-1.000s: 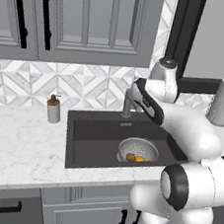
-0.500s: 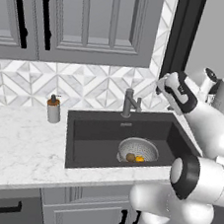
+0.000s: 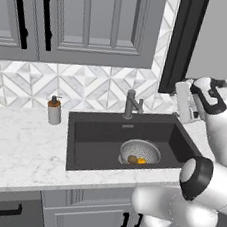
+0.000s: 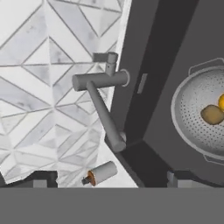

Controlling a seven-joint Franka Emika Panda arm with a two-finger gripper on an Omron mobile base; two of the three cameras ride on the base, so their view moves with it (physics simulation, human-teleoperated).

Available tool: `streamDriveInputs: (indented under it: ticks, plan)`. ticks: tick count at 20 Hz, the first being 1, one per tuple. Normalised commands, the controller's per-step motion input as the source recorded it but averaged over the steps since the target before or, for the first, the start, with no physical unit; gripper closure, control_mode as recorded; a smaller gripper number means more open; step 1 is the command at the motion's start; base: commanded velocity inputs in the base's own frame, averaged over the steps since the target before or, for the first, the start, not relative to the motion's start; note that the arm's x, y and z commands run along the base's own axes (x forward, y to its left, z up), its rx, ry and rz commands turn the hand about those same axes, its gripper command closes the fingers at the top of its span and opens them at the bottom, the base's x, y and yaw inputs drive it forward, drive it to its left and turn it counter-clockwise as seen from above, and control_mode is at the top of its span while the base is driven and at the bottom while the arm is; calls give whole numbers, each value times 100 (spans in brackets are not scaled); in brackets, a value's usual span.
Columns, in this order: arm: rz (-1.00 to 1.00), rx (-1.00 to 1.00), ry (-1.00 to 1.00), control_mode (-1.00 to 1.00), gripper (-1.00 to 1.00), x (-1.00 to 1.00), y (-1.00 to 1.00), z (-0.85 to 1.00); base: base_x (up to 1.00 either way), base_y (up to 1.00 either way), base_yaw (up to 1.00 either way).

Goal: Put the colander in the sink, put the kiwi, tangerine in the colander, and turn on the sink faucet and pour water over the colander.

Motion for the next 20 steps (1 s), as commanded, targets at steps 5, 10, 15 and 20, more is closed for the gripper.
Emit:
streamDriveInputs:
  ticks: [5,10,15,20]
  plan:
    - [-11,41,19,-100,-100,0,-6,-2,0,0,0]
    - [-8,24,15,-100,-100,0,1,-15,0,0,0]
    - [0,10,0,-100,-100,25,23,-32,0,0,0]
    - [0,5,0,-100,-100,41,26,-28,0,0,0]
